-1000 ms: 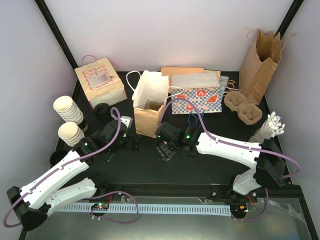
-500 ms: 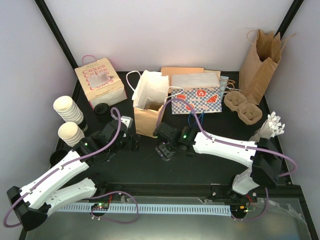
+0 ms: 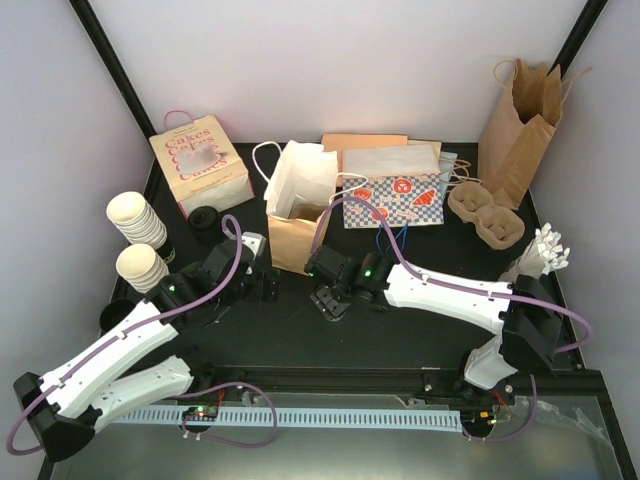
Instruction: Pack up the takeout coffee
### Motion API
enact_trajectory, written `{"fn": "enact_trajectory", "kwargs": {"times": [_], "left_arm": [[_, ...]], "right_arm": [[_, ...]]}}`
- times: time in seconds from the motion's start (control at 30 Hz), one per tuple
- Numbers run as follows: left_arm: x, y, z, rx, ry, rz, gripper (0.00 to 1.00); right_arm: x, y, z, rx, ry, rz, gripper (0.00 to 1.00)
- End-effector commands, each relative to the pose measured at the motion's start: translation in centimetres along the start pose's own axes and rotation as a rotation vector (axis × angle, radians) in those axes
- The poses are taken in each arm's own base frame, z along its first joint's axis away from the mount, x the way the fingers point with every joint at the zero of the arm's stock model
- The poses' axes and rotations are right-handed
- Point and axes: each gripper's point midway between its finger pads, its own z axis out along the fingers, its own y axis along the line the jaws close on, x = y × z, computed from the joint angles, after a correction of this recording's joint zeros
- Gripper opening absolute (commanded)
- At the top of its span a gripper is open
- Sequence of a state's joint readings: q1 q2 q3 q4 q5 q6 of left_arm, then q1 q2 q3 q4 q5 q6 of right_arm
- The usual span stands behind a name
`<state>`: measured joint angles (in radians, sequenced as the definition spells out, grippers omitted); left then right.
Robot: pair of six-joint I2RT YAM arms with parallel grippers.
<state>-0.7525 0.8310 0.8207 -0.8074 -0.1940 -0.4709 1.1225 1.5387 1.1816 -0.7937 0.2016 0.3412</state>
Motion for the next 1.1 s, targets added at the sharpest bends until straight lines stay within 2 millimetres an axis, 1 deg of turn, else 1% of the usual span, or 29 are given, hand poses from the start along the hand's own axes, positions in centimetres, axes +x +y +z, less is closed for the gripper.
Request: {"fn": "enact_trajectory", "kwargs": {"times": [0.0,0.23,0.57,0.7,0.9,1.0,1.07], "left_arm": [[-1.0,-0.3,-0.9,0.014,-0.021,0.003,0.99],[-0.9,0.0,-0.9,0.002,-0.021,-0.013,0.99],[-1.9,0.8,-2.3,-0.02,-0.082,-0.057,0.99],[-3.0,1.5,-3.1,-0.03,-0.103,-0.106,0.99],[-5.6,3.8,-4.5,-0.077,-0.151,-0.136,0.99],[-6.8,5.0,-4.3,-0.099,-0.146,-0.171,0.99],[-8.1,5.0,-4.2,-0.074,-0.145,-0.179,0.99]], "right_arm": [[0.0,-0.4,-0.2,0.032,0.006,-0.018,0.77],[-1.1,-0.8,-2.2,0.033,-0.054,-0.005,0.77],[-2.3,-1.5,-5.8,0.022,-0.136,0.023,0.76],[-3.1,-1.5,-8.3,-0.006,-0.193,0.033,0.76],[-4.6,-1.6,-13.5,-0.087,-0.334,0.055,0.76],[-5.0,-2.3,-15.7,-0.087,-0.404,0.075,0.75],[-5.2,-3.0,-17.0,-0.073,-0.45,0.091,0.74]]}}
